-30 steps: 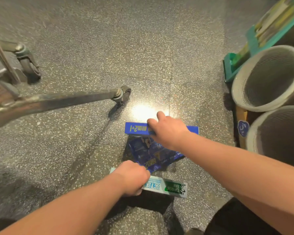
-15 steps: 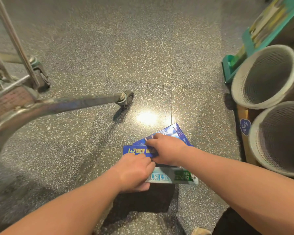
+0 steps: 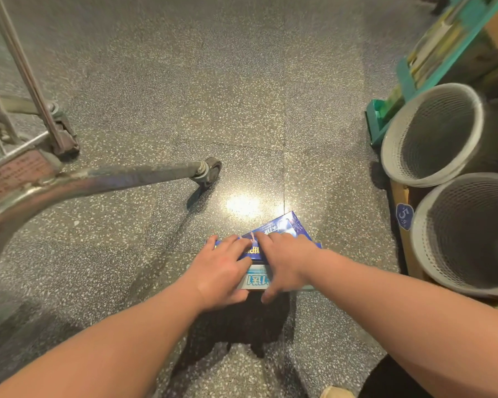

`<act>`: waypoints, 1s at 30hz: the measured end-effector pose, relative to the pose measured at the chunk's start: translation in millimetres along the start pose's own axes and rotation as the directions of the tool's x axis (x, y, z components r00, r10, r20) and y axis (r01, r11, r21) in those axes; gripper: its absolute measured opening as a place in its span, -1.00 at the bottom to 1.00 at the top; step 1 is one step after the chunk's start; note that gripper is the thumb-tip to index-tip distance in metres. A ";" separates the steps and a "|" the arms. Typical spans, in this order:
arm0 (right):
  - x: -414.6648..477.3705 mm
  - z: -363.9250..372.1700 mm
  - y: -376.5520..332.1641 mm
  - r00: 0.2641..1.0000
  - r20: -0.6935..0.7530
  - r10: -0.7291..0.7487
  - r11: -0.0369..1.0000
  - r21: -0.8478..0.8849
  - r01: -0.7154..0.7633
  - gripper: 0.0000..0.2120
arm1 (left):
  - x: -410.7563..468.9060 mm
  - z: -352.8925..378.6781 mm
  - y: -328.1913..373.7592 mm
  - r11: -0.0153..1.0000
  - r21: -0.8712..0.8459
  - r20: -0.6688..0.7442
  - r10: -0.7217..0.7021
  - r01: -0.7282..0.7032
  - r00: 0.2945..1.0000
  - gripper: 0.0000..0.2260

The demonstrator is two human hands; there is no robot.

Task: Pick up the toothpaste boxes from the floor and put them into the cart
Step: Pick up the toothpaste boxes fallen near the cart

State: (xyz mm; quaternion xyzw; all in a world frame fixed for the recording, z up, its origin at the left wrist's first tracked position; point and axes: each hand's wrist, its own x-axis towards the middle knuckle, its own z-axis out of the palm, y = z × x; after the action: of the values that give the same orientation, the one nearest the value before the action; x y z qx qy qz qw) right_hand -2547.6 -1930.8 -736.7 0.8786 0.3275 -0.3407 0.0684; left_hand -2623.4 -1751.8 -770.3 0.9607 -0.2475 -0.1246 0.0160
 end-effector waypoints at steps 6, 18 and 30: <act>4.0 6.4 -2.8 0.996 -0.092 -0.006 0.995 -0.098 -0.003 -0.17 | 6.1 2.8 5.5 0.997 -0.016 0.025 -0.069 0.069 0.997 -0.49; 7.0 -3.1 11.3 0.992 -0.082 -0.096 0.993 -0.079 0.090 -0.38 | 17.2 8.4 -1.7 0.981 -0.039 0.024 -0.191 0.192 0.981 0.00; -12.8 -34.4 7.5 0.992 -0.074 -0.105 0.986 -0.138 0.094 -0.29 | 12.9 -35.5 8.7 0.947 0.056 0.157 -0.322 0.317 0.934 -0.18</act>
State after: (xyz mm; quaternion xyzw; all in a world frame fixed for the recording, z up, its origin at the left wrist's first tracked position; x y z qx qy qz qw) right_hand -2530.9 -1931.6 -703.1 0.8677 0.3957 -0.2849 0.0969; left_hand -2607.8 -1766.7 -738.1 0.9747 -0.0905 -0.2005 -0.0392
